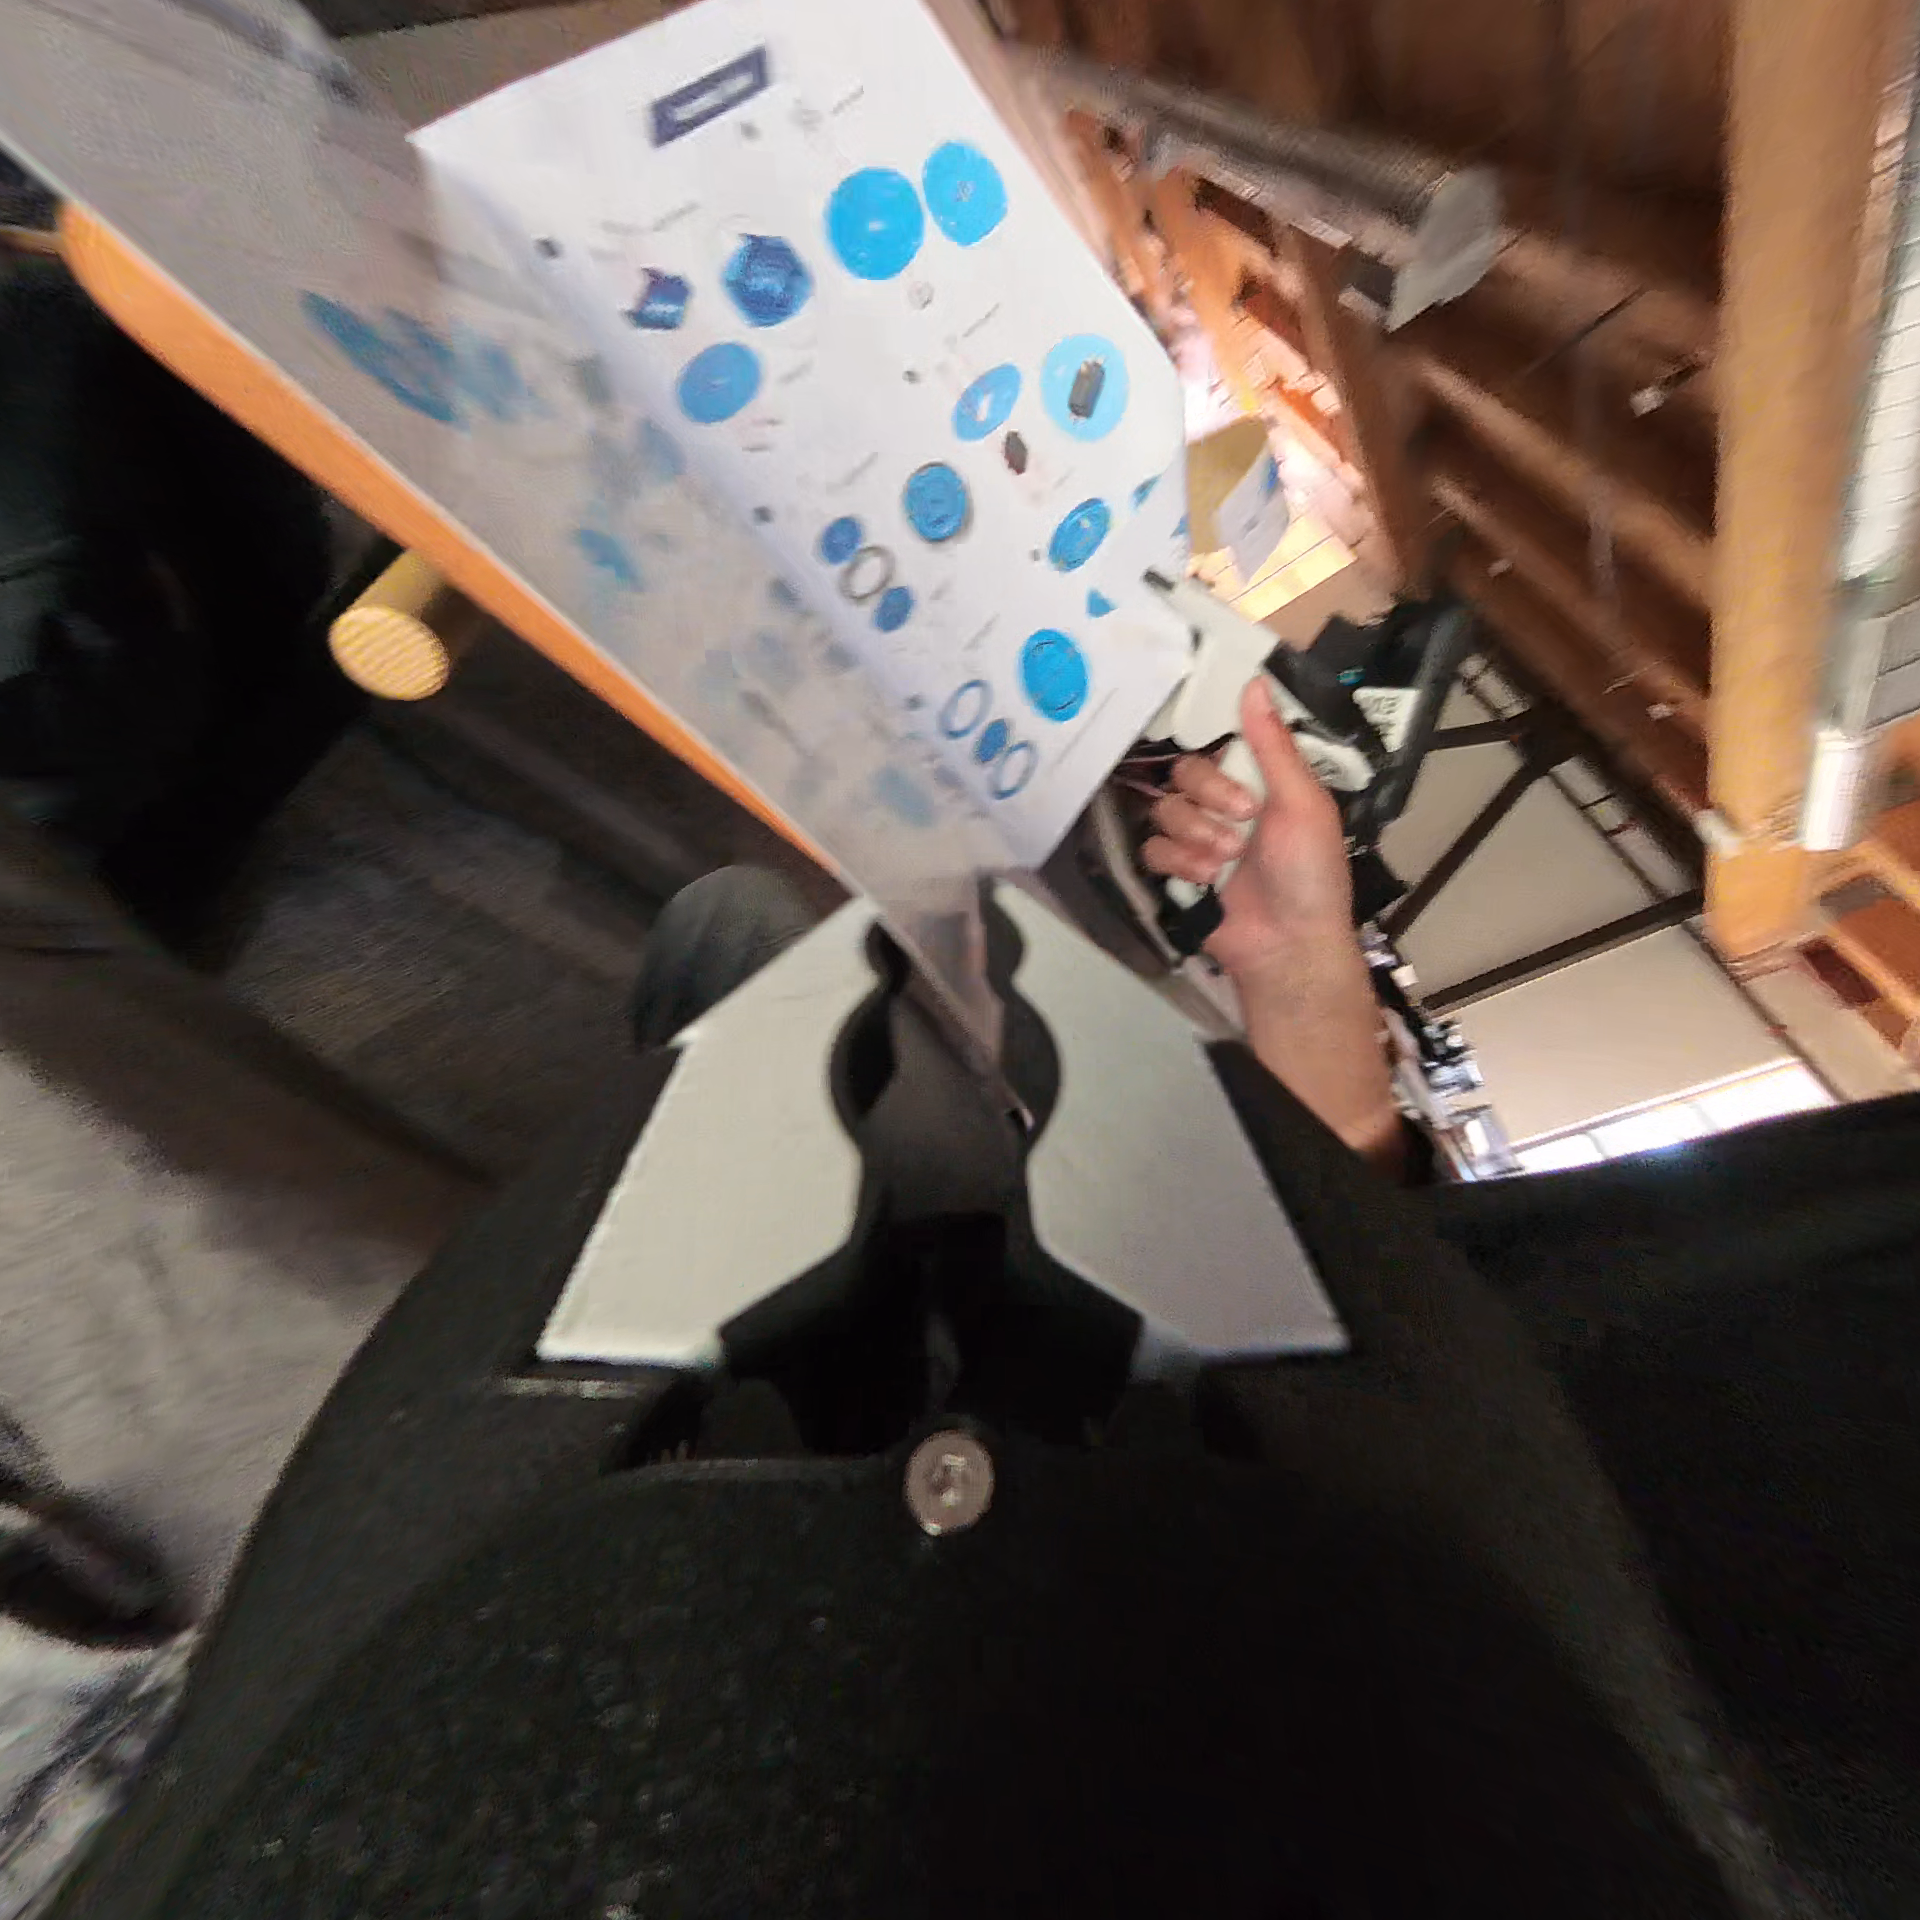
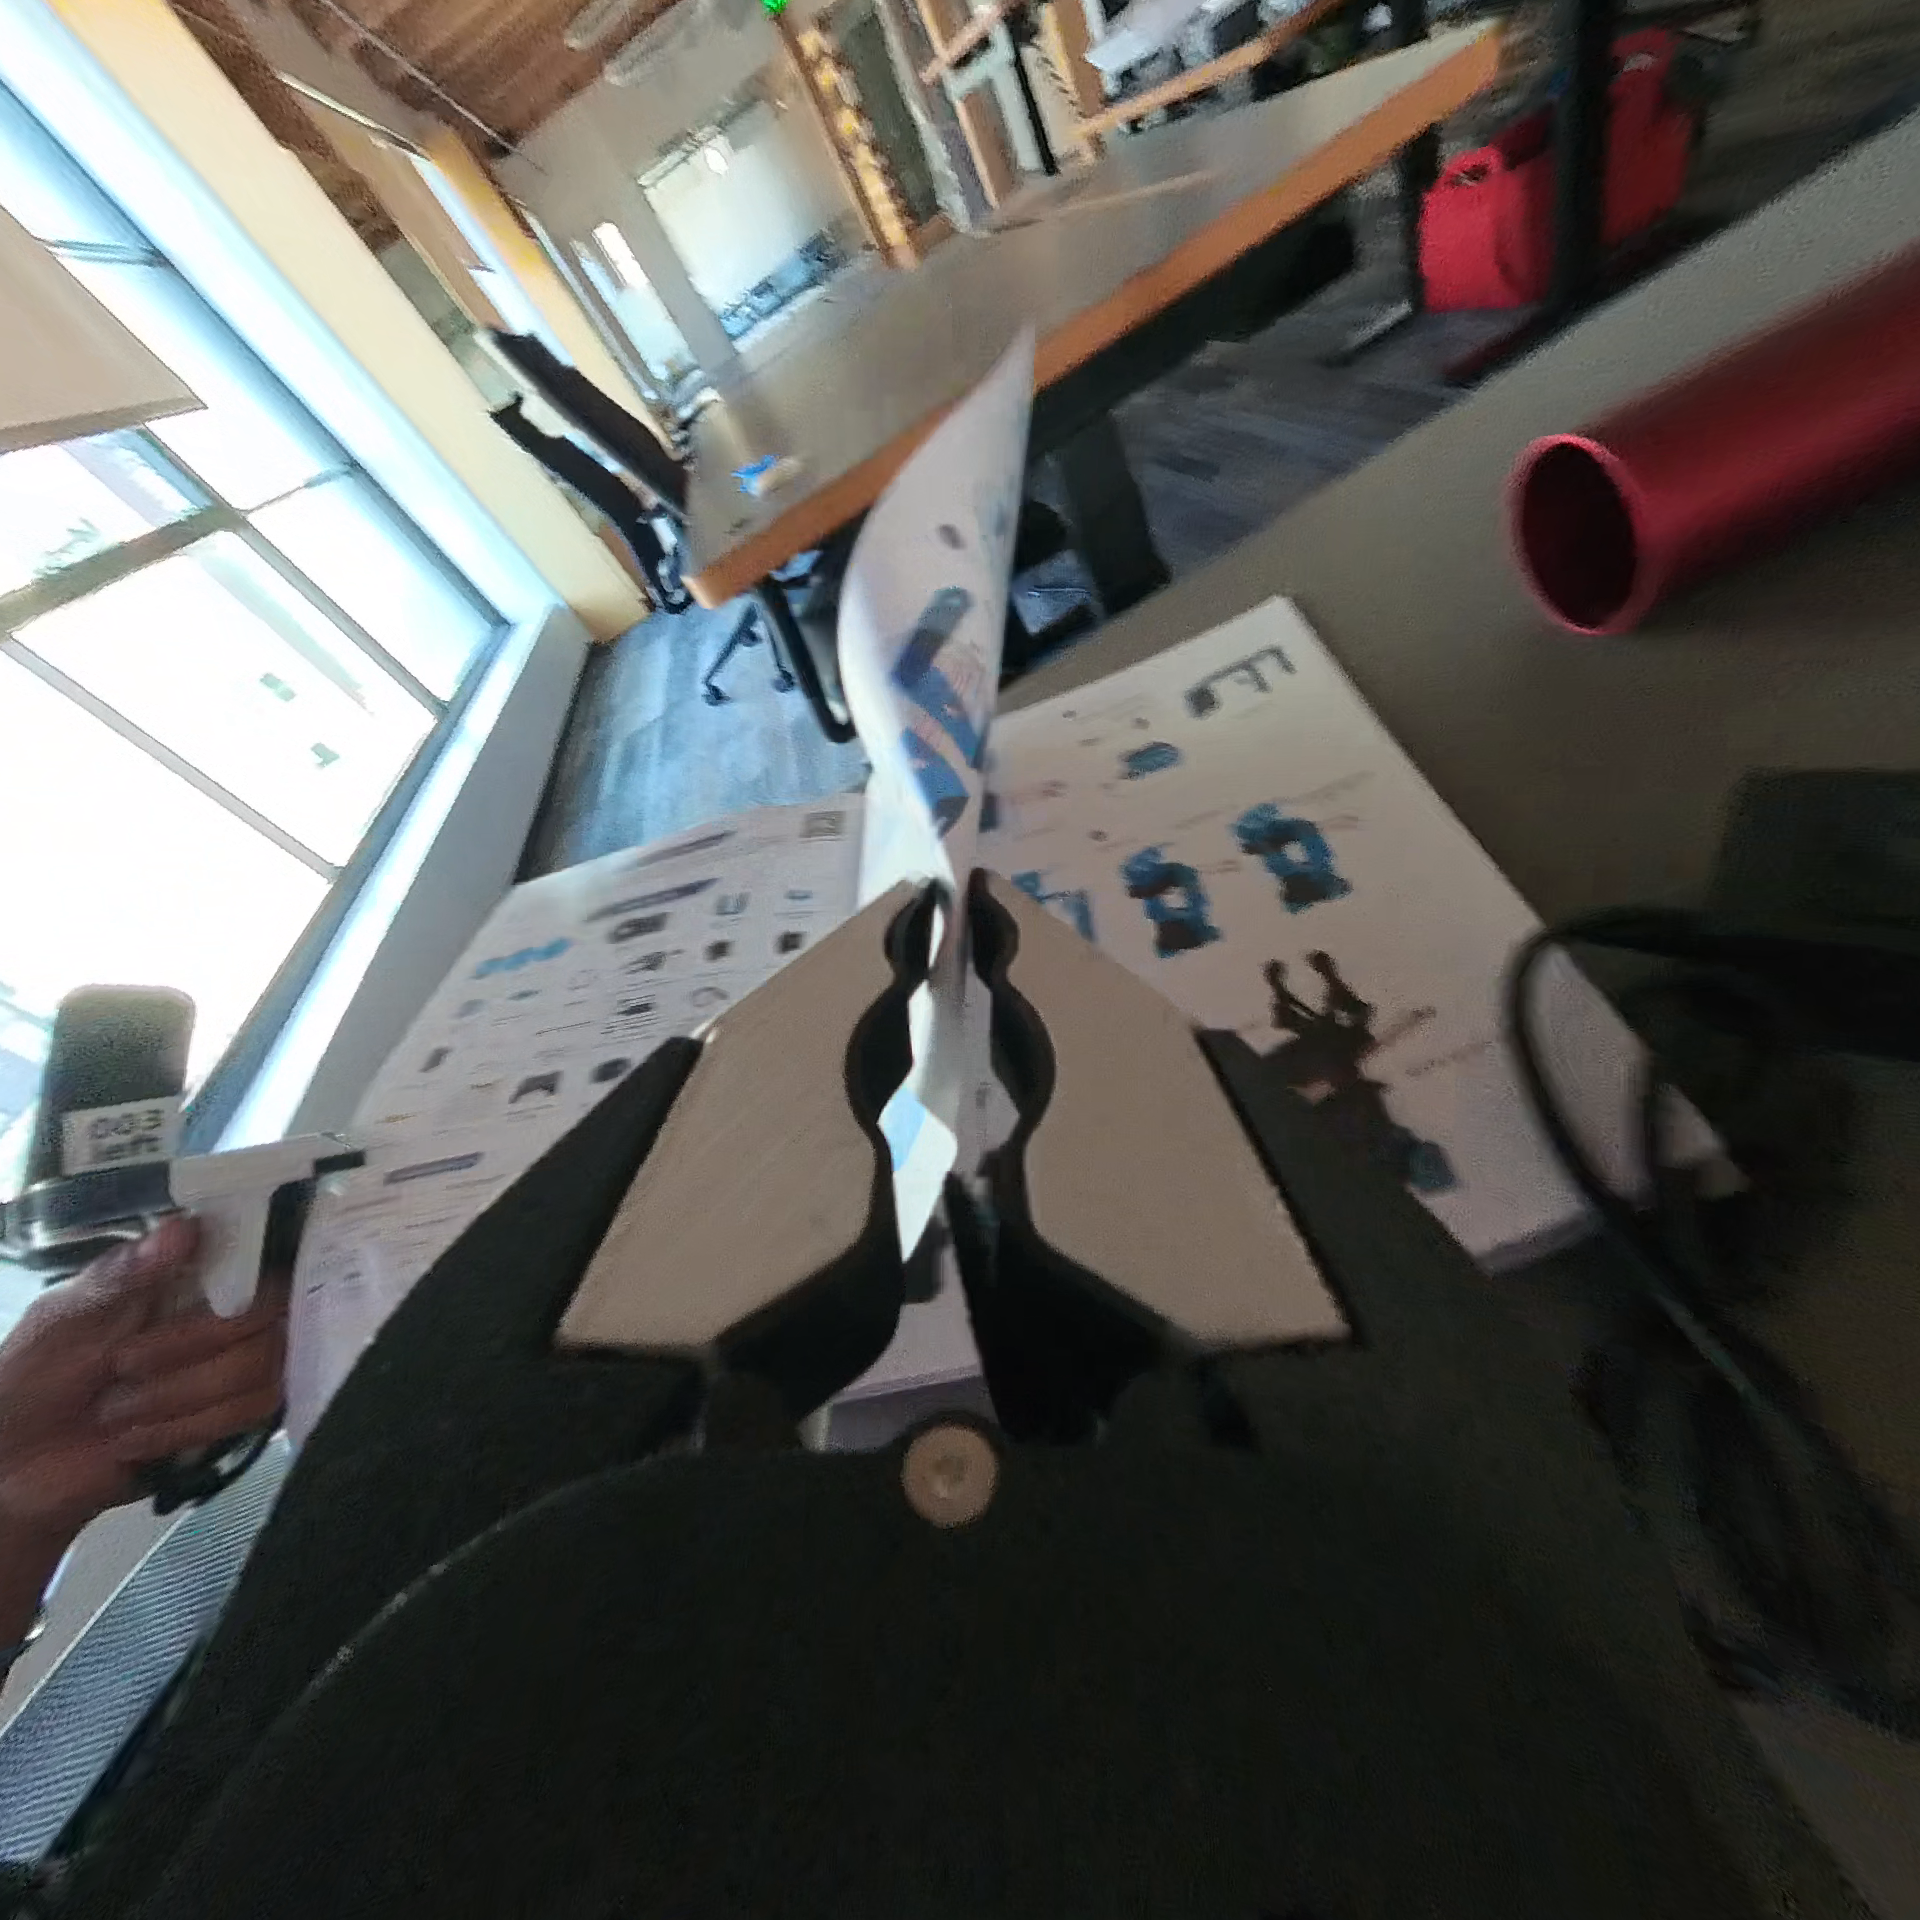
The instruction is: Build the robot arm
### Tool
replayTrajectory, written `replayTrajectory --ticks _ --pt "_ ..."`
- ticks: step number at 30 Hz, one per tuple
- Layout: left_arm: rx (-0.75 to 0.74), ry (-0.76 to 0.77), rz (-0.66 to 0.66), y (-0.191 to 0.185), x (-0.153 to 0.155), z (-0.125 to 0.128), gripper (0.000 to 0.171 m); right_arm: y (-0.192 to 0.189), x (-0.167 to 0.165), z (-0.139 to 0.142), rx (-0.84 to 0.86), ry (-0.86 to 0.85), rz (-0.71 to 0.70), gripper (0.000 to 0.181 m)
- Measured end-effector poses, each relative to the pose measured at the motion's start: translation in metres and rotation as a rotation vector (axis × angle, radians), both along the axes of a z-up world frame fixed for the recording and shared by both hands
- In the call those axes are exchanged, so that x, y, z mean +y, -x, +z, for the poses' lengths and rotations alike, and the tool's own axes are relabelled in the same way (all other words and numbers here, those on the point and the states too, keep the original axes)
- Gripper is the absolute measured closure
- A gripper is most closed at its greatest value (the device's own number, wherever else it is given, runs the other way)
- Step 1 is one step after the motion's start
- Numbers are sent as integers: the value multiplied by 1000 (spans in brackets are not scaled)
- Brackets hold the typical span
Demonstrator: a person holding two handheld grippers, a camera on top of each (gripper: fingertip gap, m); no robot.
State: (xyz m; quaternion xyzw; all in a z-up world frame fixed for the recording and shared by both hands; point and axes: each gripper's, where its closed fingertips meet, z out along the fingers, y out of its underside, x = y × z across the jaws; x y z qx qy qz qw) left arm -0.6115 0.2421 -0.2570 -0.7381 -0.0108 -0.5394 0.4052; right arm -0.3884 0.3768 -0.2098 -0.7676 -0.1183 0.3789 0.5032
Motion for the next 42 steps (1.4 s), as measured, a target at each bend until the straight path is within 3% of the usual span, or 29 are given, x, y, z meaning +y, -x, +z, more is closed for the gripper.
replayTrajectory --ticks 5,9,14,19,26,34,36,39,42 --pt "85 45 -6 21 12 -15 171 -33 -1 -24 35 118 39 158" --pt "138 97 -86 36 16 -27 171 -22 -23 -47 38 250 228 126" --pt "101 165 -108 43 23 -43 171 -19 -18 -65 -59 279 184 142" --pt "48 203 -64 47 24 -55 167 -25 -9 -62 -47 265 138 179" --pt "5 236 29 63 24 -65 162 -34 -6 -59 -71 233 115 181" --pt "-25 246 31 63 24 -68 162 -25 -9 -59 -87 233 149 181" --pt "-22 245 26 63 23 -68 162 -23 -10 -60 -96 238 162 170" --pt "-20 245 22 63 23 -67 163 -18 -14 -65 -118 267 202 132" --pt "-18 244 18 63 23 -67 163 -14 -14 -74 -155 298 203 116"
